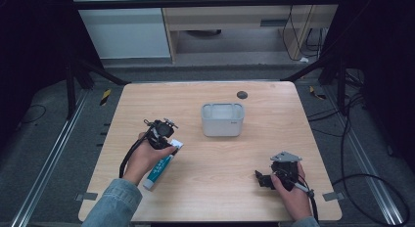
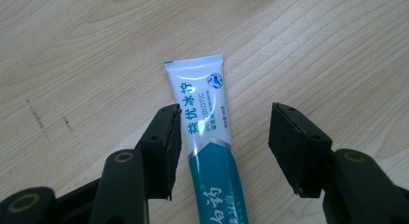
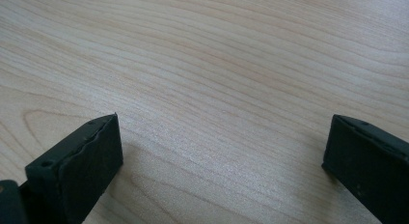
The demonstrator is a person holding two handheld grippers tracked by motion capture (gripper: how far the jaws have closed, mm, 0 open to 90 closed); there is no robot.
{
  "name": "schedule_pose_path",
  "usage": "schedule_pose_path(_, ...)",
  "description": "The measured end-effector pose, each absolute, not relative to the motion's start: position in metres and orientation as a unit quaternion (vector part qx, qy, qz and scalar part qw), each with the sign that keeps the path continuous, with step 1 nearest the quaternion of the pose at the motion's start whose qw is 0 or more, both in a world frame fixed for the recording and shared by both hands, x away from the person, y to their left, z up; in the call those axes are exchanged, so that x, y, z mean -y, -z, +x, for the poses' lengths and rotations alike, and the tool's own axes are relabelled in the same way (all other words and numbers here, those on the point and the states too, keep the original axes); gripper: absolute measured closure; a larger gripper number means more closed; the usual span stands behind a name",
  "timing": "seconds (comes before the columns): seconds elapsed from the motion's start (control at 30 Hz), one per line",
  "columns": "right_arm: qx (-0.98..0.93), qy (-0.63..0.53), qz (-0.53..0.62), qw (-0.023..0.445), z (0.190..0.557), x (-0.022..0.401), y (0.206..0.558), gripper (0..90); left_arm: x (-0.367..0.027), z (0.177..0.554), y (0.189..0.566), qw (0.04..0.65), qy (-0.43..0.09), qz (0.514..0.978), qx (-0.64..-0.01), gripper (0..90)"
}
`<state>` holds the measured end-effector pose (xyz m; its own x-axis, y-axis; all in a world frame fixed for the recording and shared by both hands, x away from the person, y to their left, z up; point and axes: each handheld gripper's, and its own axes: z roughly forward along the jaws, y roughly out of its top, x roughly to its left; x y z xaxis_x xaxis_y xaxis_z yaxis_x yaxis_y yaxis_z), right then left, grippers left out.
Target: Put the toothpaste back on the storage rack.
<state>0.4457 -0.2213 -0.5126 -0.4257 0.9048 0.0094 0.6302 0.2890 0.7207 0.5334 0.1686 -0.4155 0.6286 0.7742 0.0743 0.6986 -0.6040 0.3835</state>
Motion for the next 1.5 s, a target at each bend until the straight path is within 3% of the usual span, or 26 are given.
schedule_pose_path(0.37, -0.779, -0.331, 0.489, 0.212, 0.446, 0.222, 0.513, 0.4, -0.163, 0.542, 0.422, 0.141, -0.105, 0.891, -0.418, 42.0)
schedule_pose_path(1.03, -0.779, -0.332, 0.488, 0.21, 0.446, 0.222, 0.513, 0.4, -0.175, 0.545, 0.45, 0.112, -0.091, 0.885, -0.442, 44.6)
schedule_pose_path(1.5, -0.779, -0.332, 0.488, 0.21, 0.446, 0.222, 0.513, 0.4, -0.177, 0.543, 0.46, 0.103, -0.082, 0.886, -0.445, 52.1)
